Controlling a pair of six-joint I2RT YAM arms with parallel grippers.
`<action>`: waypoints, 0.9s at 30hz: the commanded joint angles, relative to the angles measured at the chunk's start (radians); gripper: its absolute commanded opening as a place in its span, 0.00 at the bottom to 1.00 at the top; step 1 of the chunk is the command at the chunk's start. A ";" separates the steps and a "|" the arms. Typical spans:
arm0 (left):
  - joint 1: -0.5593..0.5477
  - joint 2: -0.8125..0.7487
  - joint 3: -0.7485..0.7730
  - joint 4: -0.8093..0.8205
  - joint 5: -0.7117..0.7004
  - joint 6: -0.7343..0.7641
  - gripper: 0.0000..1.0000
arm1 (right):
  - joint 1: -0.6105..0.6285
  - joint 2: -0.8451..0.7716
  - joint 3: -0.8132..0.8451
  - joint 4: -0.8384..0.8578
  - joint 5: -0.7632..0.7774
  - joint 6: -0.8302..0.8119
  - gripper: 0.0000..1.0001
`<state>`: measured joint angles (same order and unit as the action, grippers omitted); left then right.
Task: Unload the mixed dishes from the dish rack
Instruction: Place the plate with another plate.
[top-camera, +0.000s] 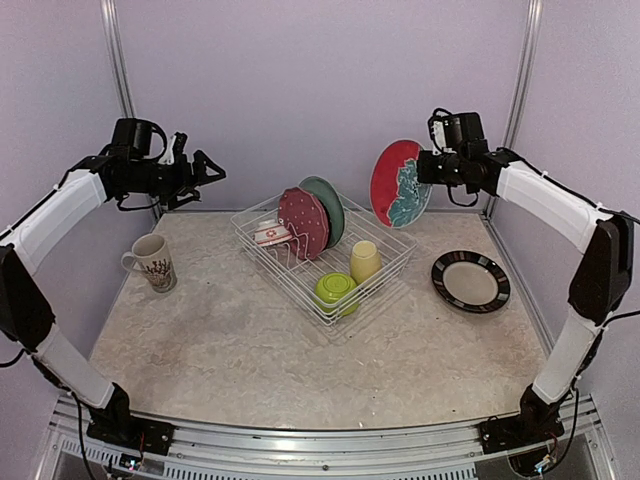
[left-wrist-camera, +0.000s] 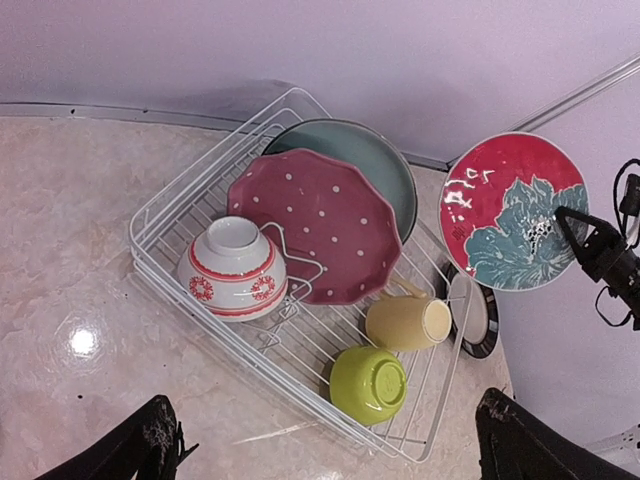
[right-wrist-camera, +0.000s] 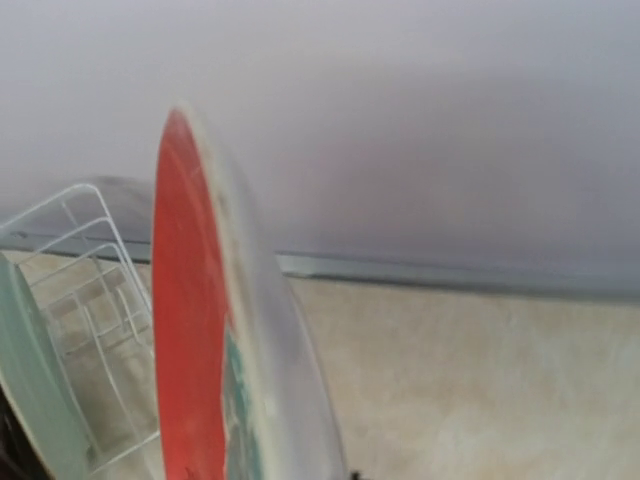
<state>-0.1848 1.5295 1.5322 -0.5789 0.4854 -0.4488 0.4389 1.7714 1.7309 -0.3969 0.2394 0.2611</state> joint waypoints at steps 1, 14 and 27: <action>-0.017 0.010 0.008 -0.001 0.009 0.006 0.99 | -0.144 -0.170 -0.174 0.272 -0.318 0.314 0.00; -0.032 0.015 0.018 -0.016 0.003 0.014 0.99 | -0.545 -0.529 -0.882 0.751 -0.576 0.728 0.00; -0.041 0.003 0.022 -0.018 0.011 0.010 0.99 | -0.799 -0.584 -1.196 0.908 -0.722 0.766 0.00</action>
<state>-0.2218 1.5356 1.5326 -0.5835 0.4900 -0.4458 -0.3248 1.1809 0.5709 0.2455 -0.3466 0.9802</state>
